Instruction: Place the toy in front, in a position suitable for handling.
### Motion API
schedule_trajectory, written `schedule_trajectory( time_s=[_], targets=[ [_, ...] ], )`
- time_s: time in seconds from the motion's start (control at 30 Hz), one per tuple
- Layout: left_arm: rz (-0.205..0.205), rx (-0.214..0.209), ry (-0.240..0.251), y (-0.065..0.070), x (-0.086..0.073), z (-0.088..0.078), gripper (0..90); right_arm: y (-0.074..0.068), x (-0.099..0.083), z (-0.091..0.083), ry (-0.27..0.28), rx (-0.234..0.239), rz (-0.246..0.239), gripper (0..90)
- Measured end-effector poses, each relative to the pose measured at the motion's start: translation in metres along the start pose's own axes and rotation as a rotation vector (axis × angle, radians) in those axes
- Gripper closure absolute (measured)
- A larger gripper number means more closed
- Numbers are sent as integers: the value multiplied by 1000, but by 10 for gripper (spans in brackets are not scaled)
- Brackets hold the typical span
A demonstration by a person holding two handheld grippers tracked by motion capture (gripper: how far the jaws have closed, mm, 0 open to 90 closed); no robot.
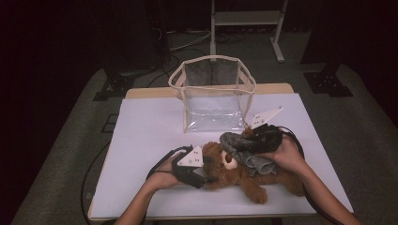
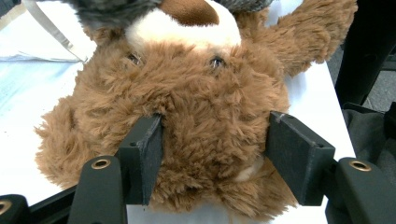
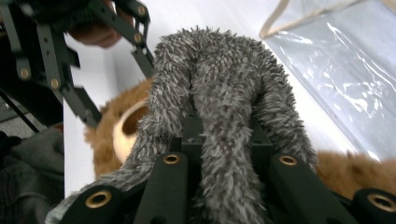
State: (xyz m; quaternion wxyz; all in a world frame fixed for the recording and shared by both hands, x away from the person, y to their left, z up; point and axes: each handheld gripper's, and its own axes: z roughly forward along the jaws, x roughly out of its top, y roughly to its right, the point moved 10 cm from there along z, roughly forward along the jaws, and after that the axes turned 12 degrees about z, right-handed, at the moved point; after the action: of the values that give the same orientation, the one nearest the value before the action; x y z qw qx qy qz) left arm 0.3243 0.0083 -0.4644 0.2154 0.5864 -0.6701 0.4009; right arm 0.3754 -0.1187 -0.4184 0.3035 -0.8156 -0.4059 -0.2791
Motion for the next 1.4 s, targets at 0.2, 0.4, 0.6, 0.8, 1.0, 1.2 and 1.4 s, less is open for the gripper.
schedule_trajectory(
  time_s=[0.2, 0.4, 0.6, 0.8, 1.0, 1.2, 1.4],
  targets=[
    [-6, 5, 5, -1, 1, 0, 396, -2, -10, -10, -9, -16, -11, 748],
    [-16, 21, -5, -3, -1, 0, 375, -6, -4, -33, 6, -50, -45, 748],
    [-10, 19, -10, -3, 0, 1, 367, 2, 3, -66, 48, -114, -50, 749],
    [-11, 16, -11, -2, 1, 1, 358, 2, -1, -60, 26, -116, -58, 748],
    [-8, 16, -7, -3, 0, 1, 357, -13, -1, -23, -1, -19, -69, 744],
    [-14, 16, -9, -3, -2, 1, 351, -29, 2, -2, -26, 50, -85, 634],
    [-11, 13, -7, -3, -1, 1, 351, -32, 3, -17, -9, 47, -108, 508]
  ],
)
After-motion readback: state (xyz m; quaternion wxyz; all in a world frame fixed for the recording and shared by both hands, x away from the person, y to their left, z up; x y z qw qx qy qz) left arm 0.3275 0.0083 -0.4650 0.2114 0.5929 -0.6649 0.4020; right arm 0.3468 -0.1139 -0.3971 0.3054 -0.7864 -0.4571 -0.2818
